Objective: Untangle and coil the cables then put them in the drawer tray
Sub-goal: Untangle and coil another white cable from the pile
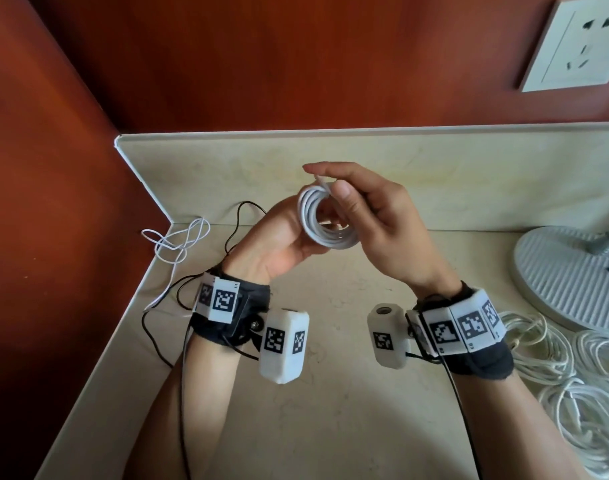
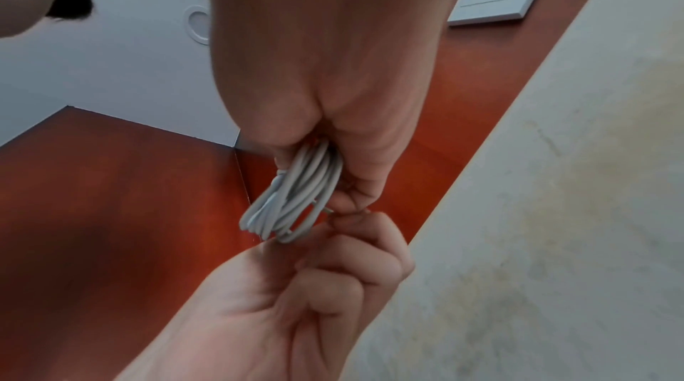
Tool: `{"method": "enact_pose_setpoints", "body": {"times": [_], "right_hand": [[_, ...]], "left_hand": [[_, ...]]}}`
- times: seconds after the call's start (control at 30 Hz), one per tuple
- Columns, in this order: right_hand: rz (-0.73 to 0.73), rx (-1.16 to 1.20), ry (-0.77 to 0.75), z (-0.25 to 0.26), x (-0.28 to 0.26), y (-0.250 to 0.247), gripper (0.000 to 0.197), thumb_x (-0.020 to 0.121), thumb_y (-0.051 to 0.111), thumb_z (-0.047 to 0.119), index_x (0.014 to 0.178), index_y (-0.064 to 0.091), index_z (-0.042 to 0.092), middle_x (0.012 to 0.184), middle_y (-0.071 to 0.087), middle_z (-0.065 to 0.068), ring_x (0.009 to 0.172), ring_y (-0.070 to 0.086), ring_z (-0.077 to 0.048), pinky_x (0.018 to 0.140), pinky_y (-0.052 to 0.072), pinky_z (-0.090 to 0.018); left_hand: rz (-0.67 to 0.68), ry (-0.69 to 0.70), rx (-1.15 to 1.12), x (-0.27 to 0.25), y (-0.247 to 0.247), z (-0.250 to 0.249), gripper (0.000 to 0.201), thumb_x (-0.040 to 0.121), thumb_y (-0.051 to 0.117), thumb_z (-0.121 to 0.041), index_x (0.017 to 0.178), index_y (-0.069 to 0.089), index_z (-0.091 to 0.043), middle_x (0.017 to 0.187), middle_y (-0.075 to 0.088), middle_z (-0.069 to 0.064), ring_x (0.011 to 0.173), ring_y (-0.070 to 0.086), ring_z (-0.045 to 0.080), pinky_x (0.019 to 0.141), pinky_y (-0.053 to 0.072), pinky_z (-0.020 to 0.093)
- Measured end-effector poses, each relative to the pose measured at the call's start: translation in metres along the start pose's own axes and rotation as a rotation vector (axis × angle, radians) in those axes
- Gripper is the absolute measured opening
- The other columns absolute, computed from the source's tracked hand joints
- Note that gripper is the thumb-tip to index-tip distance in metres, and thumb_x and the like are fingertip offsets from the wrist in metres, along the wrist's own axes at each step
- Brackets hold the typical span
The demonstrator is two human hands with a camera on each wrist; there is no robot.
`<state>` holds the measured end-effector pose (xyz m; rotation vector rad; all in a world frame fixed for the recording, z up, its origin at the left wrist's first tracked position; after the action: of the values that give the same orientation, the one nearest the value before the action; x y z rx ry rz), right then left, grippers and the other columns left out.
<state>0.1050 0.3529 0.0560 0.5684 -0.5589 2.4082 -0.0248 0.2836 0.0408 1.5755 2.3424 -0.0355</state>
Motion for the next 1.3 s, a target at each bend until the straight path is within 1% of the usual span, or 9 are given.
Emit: {"method": "enact_pose_setpoints", "body": {"times": [0.13, 0.23, 0.33, 0.5, 0.67, 0.77, 0.93, 1.13, 1.3], "right_hand": [[-0.079, 0.023, 0.011, -0.006, 0.001, -0.002, 0.026, 0.111, 0.043, 0.006, 0.122, 0.064, -0.005, 0.094, 0.065, 0.009, 0.081, 0.062, 0.001, 0.078, 0.045, -0.012], [-0.151, 0.021, 0.040, -0.013, 0.002, -0.008, 0.024, 0.111, 0.044, 0.010, 0.111, 0.064, -0.003, 0.082, 0.060, 0.014, 0.069, 0.053, 0.000, 0.068, 0.042, -0.015], [-0.195, -0.011, 0.077, -0.017, 0.002, -0.013, 0.023, 0.112, 0.044, 0.012, 0.108, 0.064, 0.001, 0.078, 0.060, 0.017, 0.068, 0.052, 0.000, 0.066, 0.042, -0.016], [-0.201, -0.022, 0.087, -0.018, 0.002, -0.015, 0.023, 0.112, 0.044, 0.014, 0.108, 0.064, 0.002, 0.077, 0.060, 0.019, 0.069, 0.053, 0.000, 0.067, 0.041, -0.015], [-0.184, -0.011, 0.065, -0.019, 0.001, -0.014, 0.026, 0.112, 0.044, 0.015, 0.112, 0.065, 0.000, 0.078, 0.056, 0.005, 0.069, 0.048, -0.007, 0.066, 0.041, -0.021], [-0.175, -0.016, 0.060, -0.020, 0.001, -0.013, 0.024, 0.112, 0.044, 0.012, 0.113, 0.065, 0.000, 0.079, 0.061, 0.018, 0.070, 0.052, 0.000, 0.069, 0.042, -0.017], [-0.144, -0.074, 0.067, -0.024, 0.001, -0.004, 0.021, 0.111, 0.046, 0.012, 0.118, 0.063, 0.001, 0.099, 0.070, 0.000, 0.083, 0.061, -0.006, 0.078, 0.046, -0.021], [-0.120, -0.137, 0.036, -0.025, 0.000, 0.001, 0.020, 0.110, 0.050, 0.014, 0.124, 0.061, 0.006, 0.104, 0.071, 0.005, 0.094, 0.068, -0.010, 0.085, 0.050, -0.023], [-0.147, -0.130, 0.027, -0.027, -0.001, 0.000, 0.020, 0.110, 0.050, 0.014, 0.123, 0.062, 0.006, 0.103, 0.073, -0.001, 0.091, 0.068, -0.016, 0.082, 0.054, -0.032]], "left_hand": [[0.025, 0.113, 0.095, 0.004, -0.004, 0.004, 0.013, 0.100, 0.052, -0.017, 0.100, 0.065, -0.017, 0.099, 0.062, 0.008, 0.093, 0.055, 0.022, 0.075, 0.042, 0.035], [-0.095, 0.359, 0.238, 0.001, -0.005, -0.001, 0.019, 0.097, 0.054, 0.002, 0.109, 0.067, -0.005, 0.097, 0.066, 0.010, 0.085, 0.060, 0.021, 0.068, 0.048, 0.028], [-0.110, 0.453, 0.242, -0.001, -0.003, -0.006, 0.020, 0.104, 0.053, -0.003, 0.112, 0.071, 0.003, 0.103, 0.075, 0.018, 0.095, 0.072, 0.023, 0.082, 0.057, 0.028], [-0.037, 0.426, 0.197, -0.008, -0.003, -0.012, 0.043, 0.111, 0.043, -0.028, 0.121, 0.069, 0.005, 0.110, 0.075, 0.023, 0.106, 0.073, 0.033, 0.090, 0.058, 0.035], [0.033, 0.479, 0.170, -0.012, -0.009, -0.016, 0.036, 0.101, 0.061, -0.023, 0.120, 0.068, 0.006, 0.105, 0.075, 0.021, 0.099, 0.073, 0.031, 0.088, 0.057, 0.035], [0.009, 0.460, 0.180, -0.012, -0.012, -0.016, 0.030, 0.093, 0.073, -0.009, 0.119, 0.067, 0.004, 0.101, 0.076, 0.021, 0.092, 0.074, 0.029, 0.085, 0.058, 0.035], [-0.149, 0.460, 0.229, -0.006, -0.004, -0.007, 0.022, 0.086, 0.073, 0.008, 0.107, 0.070, -0.001, 0.096, 0.077, 0.015, 0.087, 0.074, 0.021, 0.081, 0.060, 0.033], [-0.267, 0.458, 0.092, -0.003, 0.008, 0.000, 0.016, 0.089, 0.073, 0.001, 0.100, 0.072, -0.011, 0.088, 0.075, 0.003, 0.083, 0.071, 0.010, 0.072, 0.054, 0.021], [-0.193, 0.379, 0.136, -0.002, 0.005, -0.005, 0.014, 0.092, 0.067, 0.003, 0.103, 0.071, -0.005, 0.085, 0.072, 0.002, 0.080, 0.068, 0.009, 0.069, 0.051, 0.018]]}}
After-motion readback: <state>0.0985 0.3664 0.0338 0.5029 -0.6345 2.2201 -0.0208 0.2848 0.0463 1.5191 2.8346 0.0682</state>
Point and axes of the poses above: each hand's wrist, its own x-axis towards the middle knuckle, its own y-axis out of the palm, z = x × y, the point moved 2 cm from there along x, towards the middle knuckle
